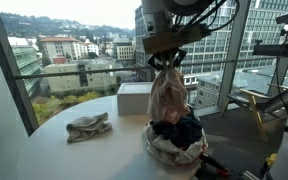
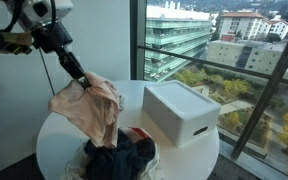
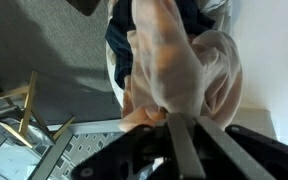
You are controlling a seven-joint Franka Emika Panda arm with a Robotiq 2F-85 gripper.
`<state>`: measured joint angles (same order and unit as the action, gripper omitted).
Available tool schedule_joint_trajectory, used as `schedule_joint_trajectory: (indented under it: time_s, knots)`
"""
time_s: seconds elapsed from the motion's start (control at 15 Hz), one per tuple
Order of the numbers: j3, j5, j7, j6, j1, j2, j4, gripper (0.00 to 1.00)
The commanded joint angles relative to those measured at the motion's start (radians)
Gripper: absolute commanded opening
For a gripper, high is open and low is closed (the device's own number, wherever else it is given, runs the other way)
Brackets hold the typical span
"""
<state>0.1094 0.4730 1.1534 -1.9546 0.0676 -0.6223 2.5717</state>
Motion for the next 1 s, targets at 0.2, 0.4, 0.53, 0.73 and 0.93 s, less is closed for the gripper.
schedule_joint_trajectory:
  time_s: [0.2, 0.4, 0.53, 0.73, 0.93]
  knots:
    - [-0.054, -0.037, -0.091, -0.036, -0.140, 0.096, 0.055, 0.03]
    - [-0.084, -0.034, -0.137, -0.143, -0.165, 0.172, 0.074, 0.03]
    - [-0.105, -0.026, -0.170, -0.246, -0.186, 0.227, 0.090, 0.03]
    - [-0.150, -0.047, -0.238, -0.410, -0.217, 0.314, 0.118, 0.03]
    - [-0.195, -0.109, -0.338, -0.546, -0.234, 0.403, 0.142, 0.03]
